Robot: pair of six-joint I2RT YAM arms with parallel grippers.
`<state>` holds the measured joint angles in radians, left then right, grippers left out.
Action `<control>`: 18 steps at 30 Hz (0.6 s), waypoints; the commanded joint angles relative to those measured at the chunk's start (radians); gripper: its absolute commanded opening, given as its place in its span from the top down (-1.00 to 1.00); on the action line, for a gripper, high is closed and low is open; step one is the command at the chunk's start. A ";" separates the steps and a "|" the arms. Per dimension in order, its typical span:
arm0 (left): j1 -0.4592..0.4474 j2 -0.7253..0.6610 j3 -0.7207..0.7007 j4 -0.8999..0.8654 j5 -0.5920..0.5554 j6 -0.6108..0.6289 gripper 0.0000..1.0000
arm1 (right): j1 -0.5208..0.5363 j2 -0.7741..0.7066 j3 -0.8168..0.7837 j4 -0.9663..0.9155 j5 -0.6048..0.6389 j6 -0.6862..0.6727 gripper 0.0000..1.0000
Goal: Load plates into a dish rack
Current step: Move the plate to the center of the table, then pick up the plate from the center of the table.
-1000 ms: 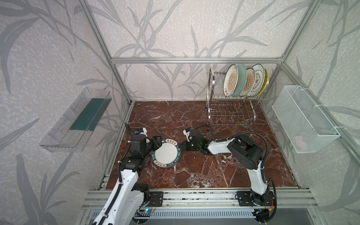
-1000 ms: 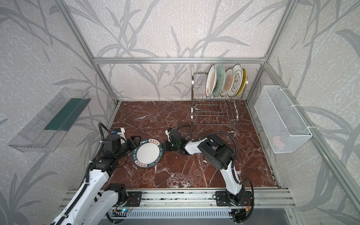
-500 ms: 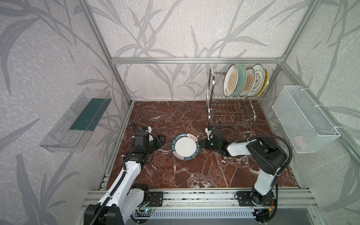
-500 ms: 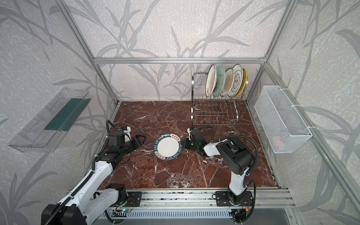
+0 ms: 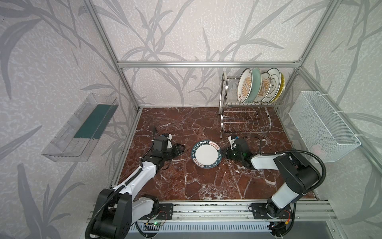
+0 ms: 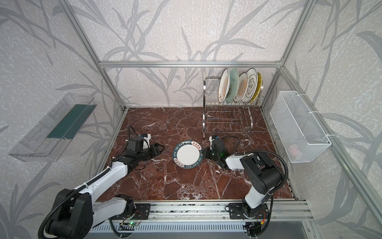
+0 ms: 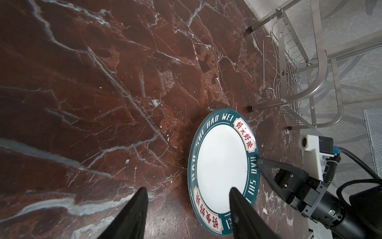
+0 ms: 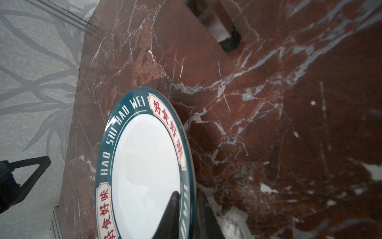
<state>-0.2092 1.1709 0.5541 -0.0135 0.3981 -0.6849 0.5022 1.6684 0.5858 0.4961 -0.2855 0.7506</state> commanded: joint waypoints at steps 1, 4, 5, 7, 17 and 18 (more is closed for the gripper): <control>-0.009 0.015 0.026 0.058 0.015 -0.009 -0.22 | -0.001 0.005 -0.006 0.028 0.000 0.001 0.60; -0.019 0.031 0.017 0.079 0.015 -0.018 -0.22 | -0.001 0.020 -0.006 0.042 -0.004 0.012 0.56; -0.023 0.038 0.014 0.085 0.015 -0.019 -0.21 | -0.002 0.026 -0.008 0.049 -0.006 0.017 0.55; -0.030 0.051 0.008 0.098 0.016 -0.023 -0.22 | -0.001 0.032 -0.010 0.064 -0.011 0.026 0.54; -0.046 0.099 -0.018 0.160 0.040 -0.035 -0.22 | -0.002 0.117 -0.027 0.159 -0.024 0.066 0.54; -0.048 0.104 -0.021 0.170 0.042 -0.047 -0.22 | -0.004 0.128 -0.032 0.175 -0.029 0.074 0.55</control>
<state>-0.2501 1.2640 0.5518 0.1165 0.4217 -0.7139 0.5022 1.7634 0.5751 0.6258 -0.3027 0.8021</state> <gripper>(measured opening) 0.608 0.226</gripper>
